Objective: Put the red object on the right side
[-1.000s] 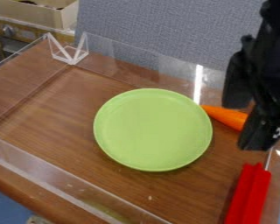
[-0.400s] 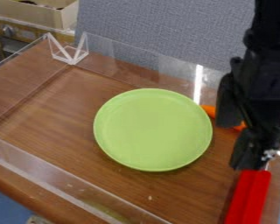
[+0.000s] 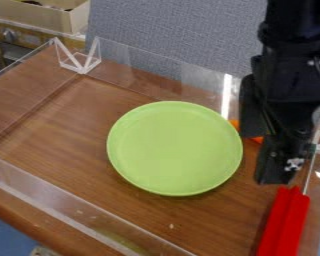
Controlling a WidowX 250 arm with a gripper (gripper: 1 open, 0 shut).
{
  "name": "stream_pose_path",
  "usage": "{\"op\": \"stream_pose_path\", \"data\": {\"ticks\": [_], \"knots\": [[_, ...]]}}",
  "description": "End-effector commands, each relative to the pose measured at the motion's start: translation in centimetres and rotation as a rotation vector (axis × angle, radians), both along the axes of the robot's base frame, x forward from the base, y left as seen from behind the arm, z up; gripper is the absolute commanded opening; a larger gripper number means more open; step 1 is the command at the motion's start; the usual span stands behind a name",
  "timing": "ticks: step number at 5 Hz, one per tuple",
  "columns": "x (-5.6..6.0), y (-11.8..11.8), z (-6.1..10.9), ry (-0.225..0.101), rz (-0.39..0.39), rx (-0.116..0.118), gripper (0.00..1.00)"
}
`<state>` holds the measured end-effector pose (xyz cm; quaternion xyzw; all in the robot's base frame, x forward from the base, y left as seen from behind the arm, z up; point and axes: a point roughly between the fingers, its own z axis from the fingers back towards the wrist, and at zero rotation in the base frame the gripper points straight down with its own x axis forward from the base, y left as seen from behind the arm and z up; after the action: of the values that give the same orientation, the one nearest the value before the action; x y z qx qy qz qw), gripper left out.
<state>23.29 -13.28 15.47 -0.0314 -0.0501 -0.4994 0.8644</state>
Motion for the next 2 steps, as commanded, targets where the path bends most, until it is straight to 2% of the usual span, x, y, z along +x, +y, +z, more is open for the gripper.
{"op": "stream_pose_path", "data": {"ticks": [1, 2], "knots": [[0.4, -0.1, 0.3, -0.027, -0.06, -0.069, 1.0], [0.1, -1.2, 0.2, -0.02, -0.009, -0.119, 1.0]]}}
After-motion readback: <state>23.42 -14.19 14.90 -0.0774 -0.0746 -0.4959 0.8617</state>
